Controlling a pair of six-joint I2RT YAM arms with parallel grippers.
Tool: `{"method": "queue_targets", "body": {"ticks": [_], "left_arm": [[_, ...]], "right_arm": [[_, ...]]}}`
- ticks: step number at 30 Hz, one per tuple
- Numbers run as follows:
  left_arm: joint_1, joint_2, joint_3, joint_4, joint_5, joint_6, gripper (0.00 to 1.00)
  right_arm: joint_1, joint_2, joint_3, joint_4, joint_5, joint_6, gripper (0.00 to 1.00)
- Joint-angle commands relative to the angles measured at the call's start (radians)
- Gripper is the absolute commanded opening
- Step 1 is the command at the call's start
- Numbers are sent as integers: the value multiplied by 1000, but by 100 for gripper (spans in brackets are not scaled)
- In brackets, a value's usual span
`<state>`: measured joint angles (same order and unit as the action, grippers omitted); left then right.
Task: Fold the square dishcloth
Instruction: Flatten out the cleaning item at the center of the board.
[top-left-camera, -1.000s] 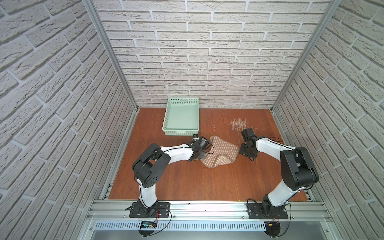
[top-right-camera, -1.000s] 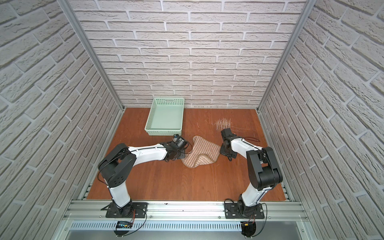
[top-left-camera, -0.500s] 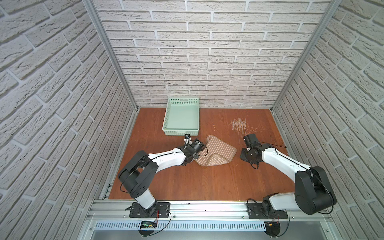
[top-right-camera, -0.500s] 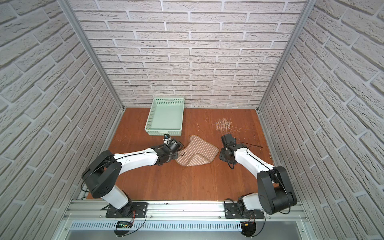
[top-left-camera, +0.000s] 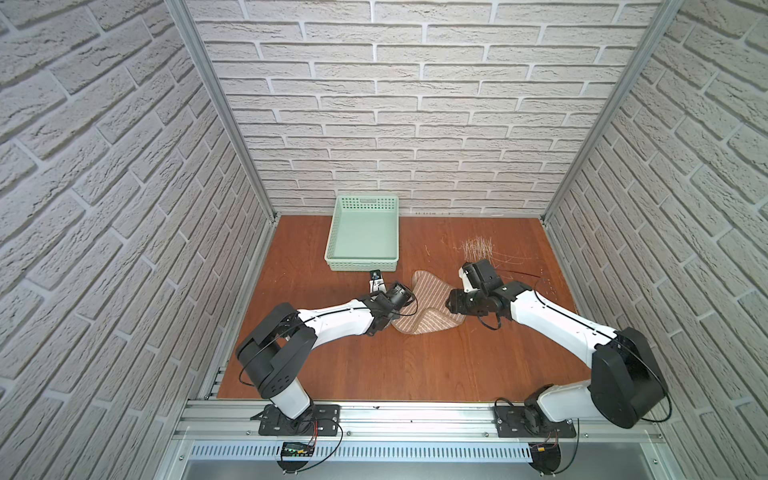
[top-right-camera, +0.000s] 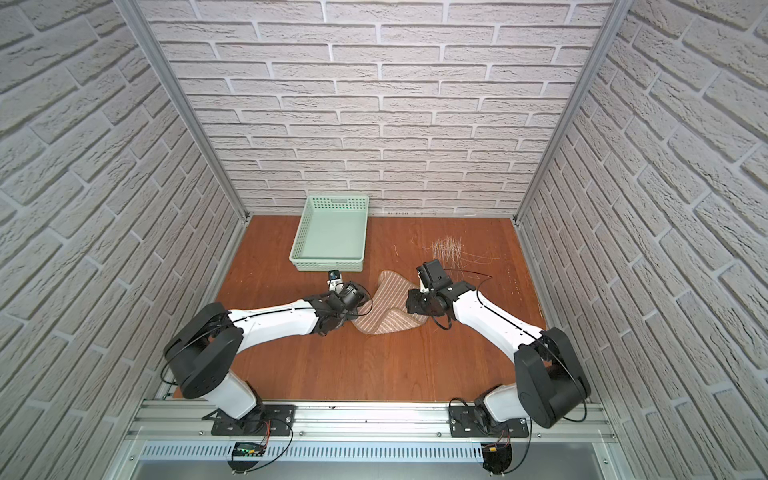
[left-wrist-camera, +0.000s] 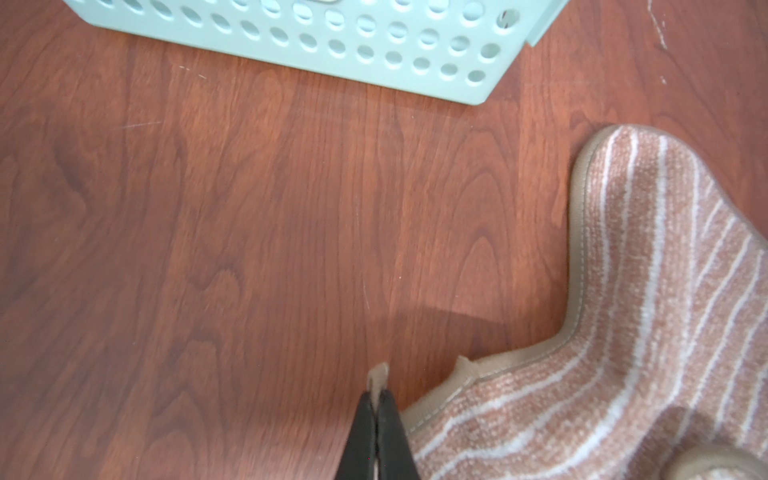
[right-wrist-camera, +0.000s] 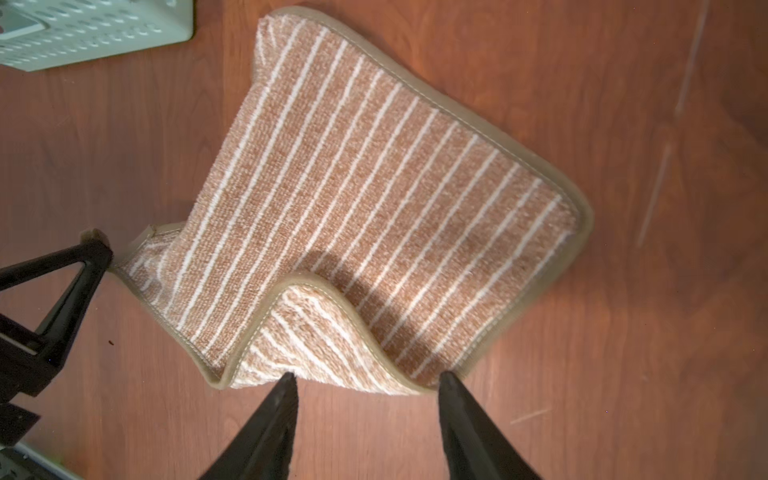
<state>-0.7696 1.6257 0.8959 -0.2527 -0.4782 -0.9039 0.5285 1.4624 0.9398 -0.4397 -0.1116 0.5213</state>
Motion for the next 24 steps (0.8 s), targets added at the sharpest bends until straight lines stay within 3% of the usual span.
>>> {"method": "queue_targets", "body": {"ticks": [1,12,20,24], "left_arm": [[-4,-6,-3,12,-23,-26,0],[-4,2,-9,14,-25,-47,0],[-5,14,-1,7,-26,-53,0],[-5,19,-2,7,-27,-60,0]], "right_arm": [[8,78,59,19,-63,-98,61],[10,340,206,46,-223,-152,61],[22,369,176,36,-252,-148,58],[40,342,151,41,-260,-139,48]]}}
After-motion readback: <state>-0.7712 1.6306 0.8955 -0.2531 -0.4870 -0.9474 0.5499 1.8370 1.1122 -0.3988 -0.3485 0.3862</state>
